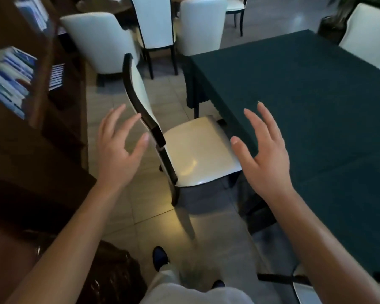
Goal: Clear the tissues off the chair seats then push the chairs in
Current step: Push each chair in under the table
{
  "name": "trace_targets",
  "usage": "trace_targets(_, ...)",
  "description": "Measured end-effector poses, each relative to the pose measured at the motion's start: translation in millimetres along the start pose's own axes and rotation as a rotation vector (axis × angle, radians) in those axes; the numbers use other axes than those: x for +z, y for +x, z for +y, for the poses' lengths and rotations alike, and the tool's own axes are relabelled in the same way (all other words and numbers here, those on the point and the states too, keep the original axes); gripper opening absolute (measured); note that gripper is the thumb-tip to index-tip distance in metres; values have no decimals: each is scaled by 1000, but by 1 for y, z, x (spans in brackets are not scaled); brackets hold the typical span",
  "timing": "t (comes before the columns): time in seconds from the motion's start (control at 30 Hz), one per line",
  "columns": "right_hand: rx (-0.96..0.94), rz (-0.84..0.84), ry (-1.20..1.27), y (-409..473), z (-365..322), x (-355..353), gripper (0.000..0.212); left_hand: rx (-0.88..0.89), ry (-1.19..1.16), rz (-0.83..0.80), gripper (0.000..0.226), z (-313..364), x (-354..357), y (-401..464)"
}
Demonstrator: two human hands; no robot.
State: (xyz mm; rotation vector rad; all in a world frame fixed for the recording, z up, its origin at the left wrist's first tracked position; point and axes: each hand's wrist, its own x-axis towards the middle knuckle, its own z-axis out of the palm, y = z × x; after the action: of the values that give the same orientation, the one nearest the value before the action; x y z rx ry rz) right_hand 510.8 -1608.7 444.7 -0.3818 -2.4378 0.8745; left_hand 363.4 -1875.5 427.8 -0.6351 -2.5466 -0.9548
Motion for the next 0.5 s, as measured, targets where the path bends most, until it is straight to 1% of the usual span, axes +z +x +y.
trace_targets(0.17,-13,-6,-28,43,-30,63,58,-118,-163,16,45,-51,-3,50)
trace_targets(0.23,-41,-14,-48,62,-49,92,57,-61,-91,4,50,-79,-8,77)
trace_targets(0.3,-77,17,-94,86,-66,116,56,38,30,-16,54,-109,-13,104)
trace_targets(0.37,-78,50,-143,110,-81,135,57,107,87,-5,54,-136,-20,130)
trace_targets(0.5,-73,56,-165,151,-106,172,60,138,116,56,53,-178,-30,170)
